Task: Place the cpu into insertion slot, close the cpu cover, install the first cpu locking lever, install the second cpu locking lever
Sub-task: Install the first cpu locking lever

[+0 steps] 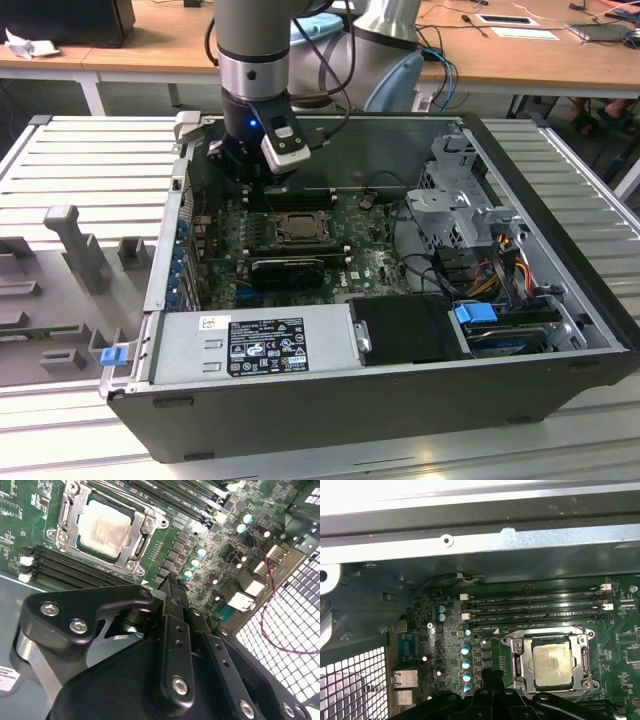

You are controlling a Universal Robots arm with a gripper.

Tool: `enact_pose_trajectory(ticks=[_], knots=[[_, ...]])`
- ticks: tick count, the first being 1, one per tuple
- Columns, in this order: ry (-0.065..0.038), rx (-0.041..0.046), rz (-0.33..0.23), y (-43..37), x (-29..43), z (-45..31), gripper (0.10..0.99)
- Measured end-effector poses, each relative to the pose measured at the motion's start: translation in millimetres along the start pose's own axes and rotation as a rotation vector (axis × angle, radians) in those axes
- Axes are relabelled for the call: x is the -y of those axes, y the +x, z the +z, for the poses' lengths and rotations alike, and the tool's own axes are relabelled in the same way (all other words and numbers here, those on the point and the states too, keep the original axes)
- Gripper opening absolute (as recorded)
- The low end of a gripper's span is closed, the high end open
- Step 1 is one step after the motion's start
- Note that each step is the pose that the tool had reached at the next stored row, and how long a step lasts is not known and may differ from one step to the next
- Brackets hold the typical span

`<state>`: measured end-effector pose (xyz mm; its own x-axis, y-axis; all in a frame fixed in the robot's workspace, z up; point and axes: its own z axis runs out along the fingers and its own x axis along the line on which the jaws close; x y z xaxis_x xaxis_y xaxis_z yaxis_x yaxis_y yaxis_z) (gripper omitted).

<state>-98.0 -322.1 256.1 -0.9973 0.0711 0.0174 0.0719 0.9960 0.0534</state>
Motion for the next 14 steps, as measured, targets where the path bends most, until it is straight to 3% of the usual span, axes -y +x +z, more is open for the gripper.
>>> enact_pose_trajectory(ticks=[6, 14], knots=[[-0.006, -0.0006, 0.000, 7.9, -1.5, 0.2, 0.102], [-0.010, -0.0007, -0.001, 12.2, -14.2, 0.4, 0.102]])
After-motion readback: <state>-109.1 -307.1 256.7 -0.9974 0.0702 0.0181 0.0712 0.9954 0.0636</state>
